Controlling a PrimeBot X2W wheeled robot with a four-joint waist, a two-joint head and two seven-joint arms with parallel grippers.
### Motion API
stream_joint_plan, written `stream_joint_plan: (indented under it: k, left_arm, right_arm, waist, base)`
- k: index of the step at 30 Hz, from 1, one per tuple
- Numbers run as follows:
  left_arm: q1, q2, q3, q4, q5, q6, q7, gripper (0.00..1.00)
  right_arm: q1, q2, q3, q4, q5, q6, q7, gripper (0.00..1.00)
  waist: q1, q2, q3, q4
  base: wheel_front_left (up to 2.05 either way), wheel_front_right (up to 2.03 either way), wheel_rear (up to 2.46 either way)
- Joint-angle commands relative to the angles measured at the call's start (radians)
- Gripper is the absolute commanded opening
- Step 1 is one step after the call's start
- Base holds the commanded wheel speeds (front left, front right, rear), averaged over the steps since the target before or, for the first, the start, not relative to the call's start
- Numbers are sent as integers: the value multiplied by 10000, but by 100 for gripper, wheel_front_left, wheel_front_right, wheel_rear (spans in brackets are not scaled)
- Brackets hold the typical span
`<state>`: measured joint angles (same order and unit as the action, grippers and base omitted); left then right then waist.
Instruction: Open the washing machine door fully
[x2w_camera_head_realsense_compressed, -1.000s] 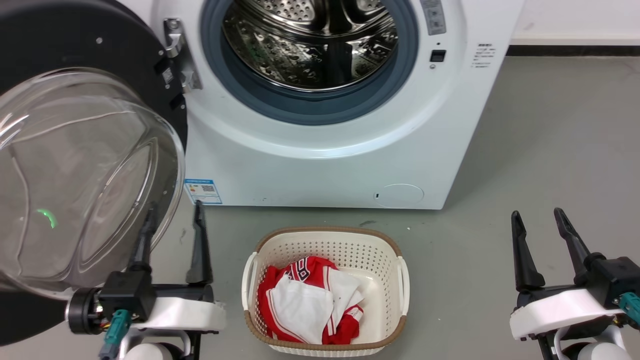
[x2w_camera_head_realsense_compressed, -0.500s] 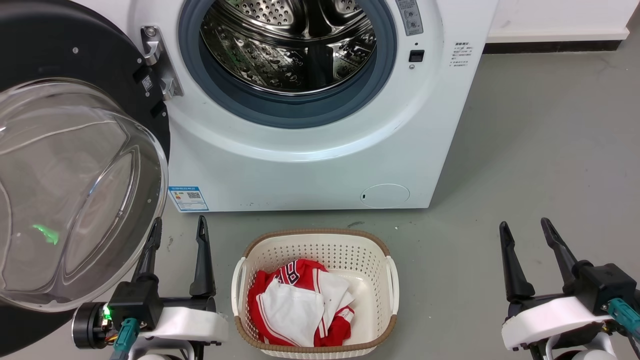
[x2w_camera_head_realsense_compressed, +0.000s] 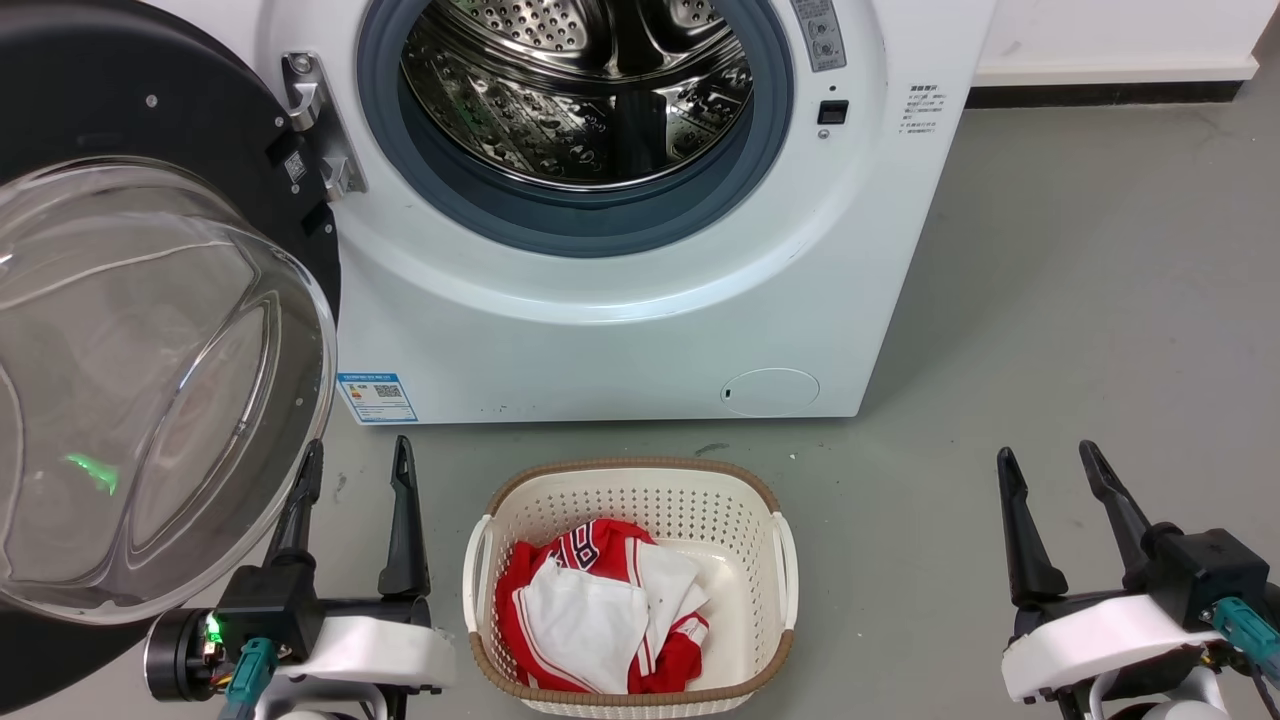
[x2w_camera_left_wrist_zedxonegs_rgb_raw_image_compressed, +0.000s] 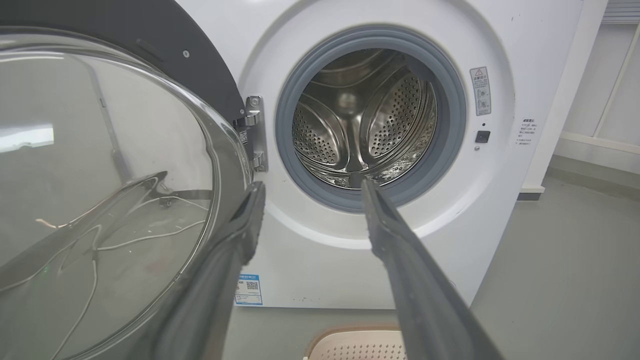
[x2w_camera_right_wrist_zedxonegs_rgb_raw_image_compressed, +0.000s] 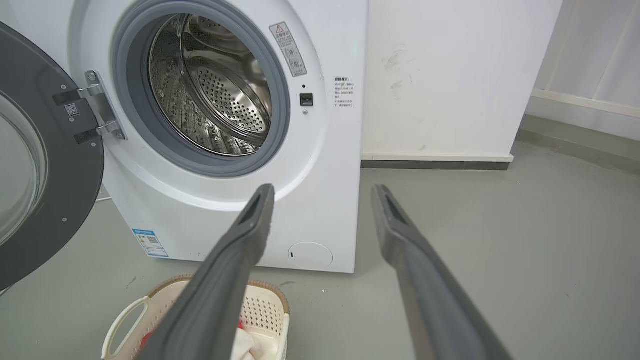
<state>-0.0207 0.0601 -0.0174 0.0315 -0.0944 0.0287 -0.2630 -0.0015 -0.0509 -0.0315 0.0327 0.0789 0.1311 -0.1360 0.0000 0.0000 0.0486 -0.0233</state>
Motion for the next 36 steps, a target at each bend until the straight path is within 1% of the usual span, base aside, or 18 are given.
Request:
stream_joint_plan:
  k: [1, 8, 9, 11, 22, 36]
  left_arm:
    - [68, -22, 21, -1, 49, -10, -24, 100]
    - [146, -53, 7, 1, 115, -16, -24, 100]
    - [23, -44, -14, 8, 38, -19, 0, 0]
    - [15, -52, -3, 162, -82, -36, 39, 0]
    - [-156, -57, 223, 478, -2397, -271, 642, 0]
    - [-293, -64, 419, 764, -4863, -530, 1223, 0]
  right_arm:
    - [-111, 15, 5, 31, 31, -7, -50, 100]
    - [-99, 15, 27, 69, 61, -7, -57, 100]
    - [-1, 0, 32, 51, 23, 0, -14, 0]
    - [47, 2, 54, 151, 121, 0, -6, 0]
    - [-135, -74, 4, 429, 2560, -1, 316, 0]
    - [-346, -135, -63, 751, 5099, -1, 660, 0]
  waist:
    - [0, 0, -1, 1]
    - [0, 0, -22, 11]
    - [0, 0, -22, 12]
    - [0, 0, -26, 14]
    - [0, 0, -64, 34]
    - [0, 0, -112, 58]
  base:
    - [0, 0, 0]
    - [0, 0, 0]
    - [0, 0, 0]
    - [0, 0, 0]
    - [0, 0, 0]
    - [0, 0, 0]
